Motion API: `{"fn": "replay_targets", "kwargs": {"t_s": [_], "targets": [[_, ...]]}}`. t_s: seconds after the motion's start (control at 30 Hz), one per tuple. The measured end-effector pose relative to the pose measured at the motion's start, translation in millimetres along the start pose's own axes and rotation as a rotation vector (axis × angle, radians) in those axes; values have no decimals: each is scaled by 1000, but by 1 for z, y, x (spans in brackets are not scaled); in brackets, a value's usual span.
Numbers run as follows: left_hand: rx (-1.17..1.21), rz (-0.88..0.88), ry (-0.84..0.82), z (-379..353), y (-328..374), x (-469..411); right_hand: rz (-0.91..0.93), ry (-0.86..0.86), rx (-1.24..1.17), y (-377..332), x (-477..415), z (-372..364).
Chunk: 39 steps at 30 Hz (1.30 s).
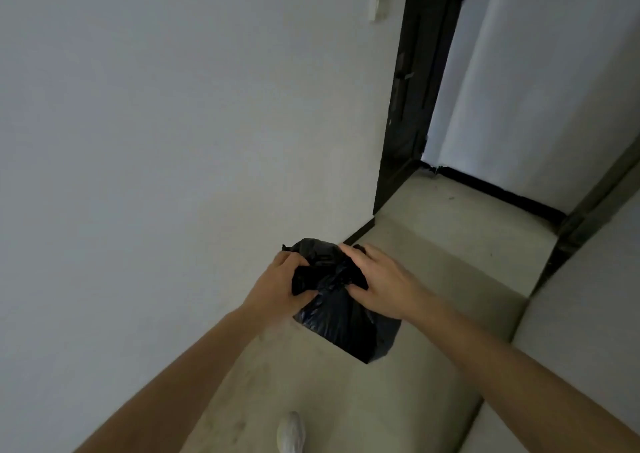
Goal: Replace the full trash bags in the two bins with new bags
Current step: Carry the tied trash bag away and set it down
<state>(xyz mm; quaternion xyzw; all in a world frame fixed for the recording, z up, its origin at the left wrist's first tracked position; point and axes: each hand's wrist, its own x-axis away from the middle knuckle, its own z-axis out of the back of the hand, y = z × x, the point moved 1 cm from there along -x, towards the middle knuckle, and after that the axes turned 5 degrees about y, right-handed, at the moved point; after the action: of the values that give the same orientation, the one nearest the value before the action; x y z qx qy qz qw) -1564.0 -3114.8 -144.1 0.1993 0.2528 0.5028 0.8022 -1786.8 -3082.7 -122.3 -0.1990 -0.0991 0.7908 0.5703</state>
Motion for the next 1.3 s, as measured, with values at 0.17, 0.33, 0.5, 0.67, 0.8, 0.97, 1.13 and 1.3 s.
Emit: {"fn": "replay_targets", "kwargs": {"t_s": [0.17, 0.33, 0.5, 0.67, 0.8, 0.97, 1.13, 1.3], "targets": [[94, -85, -37, -14, -50, -152, -104, 9, 52, 72, -121, -2], [148, -205, -65, -18, -65, -308, -179, 84, 106, 143, -226, 30], [132, -261, -108, -60, -66, -436, -286, 150, 152, 235, -296, 34], [60, -216, -201, -149, -88, -540, -321, 106, 198, 355, -351, -4], [-6, -73, -295, -229, -113, -614, -346, -44, 140, 456, -400, -41], [-52, 112, -446, -328, -140, -700, -403, -186, 54, 568, -451, -90], [32, 285, -478, -420, -182, -750, -560, -240, -147, 647, -487, -170], [73, 394, -574, -559, -294, -756, -713, -350, -301, 727, -498, -301]]}}
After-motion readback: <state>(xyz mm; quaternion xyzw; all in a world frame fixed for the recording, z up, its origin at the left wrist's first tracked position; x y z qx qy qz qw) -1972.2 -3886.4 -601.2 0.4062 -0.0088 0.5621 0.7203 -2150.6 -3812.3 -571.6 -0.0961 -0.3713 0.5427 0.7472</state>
